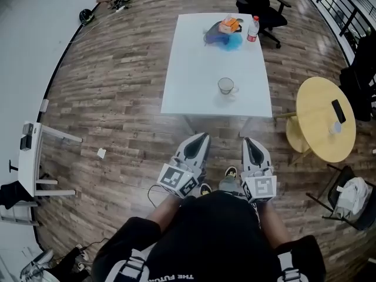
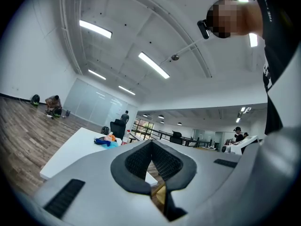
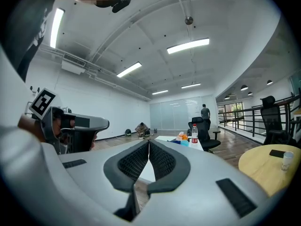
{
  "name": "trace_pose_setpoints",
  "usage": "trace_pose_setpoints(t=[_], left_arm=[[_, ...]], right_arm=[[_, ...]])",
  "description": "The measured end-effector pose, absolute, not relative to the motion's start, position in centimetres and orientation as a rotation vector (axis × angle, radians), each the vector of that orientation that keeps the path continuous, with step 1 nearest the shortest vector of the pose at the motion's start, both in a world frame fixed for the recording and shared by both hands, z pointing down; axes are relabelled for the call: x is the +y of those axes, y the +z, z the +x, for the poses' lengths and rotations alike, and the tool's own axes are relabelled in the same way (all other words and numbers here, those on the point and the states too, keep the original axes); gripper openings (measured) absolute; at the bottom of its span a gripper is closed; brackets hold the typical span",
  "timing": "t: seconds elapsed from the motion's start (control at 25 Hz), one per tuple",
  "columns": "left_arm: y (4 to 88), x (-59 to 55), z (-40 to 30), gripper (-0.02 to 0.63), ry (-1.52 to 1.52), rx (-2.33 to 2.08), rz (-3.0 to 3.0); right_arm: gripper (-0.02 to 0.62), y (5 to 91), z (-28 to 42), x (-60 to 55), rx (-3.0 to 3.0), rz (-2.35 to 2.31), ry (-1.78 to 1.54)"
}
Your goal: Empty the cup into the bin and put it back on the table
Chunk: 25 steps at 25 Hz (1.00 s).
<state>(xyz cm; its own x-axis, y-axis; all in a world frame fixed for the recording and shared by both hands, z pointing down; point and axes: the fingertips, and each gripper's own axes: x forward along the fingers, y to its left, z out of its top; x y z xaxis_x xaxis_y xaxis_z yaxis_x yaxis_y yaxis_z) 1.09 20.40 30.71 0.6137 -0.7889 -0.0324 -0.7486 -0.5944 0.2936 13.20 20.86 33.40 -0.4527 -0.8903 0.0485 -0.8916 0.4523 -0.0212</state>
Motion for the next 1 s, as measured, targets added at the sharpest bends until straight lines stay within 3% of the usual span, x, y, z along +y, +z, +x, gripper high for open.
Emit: trace_pose_setpoints(t=[0.4, 1.0], left_arm=[[32.5, 13.4, 6.9, 0.021, -0.152, -1.304, 2.535], [34.3, 4.8, 5.6, 0.021, -0.095, -1.272, 2.538]], right_arm=[[0.015, 34.6, 18.3, 13.1, -2.724, 1.56, 0.128], [0.015, 36.5, 17.6, 5.4, -2.661, 1.587, 0.164]])
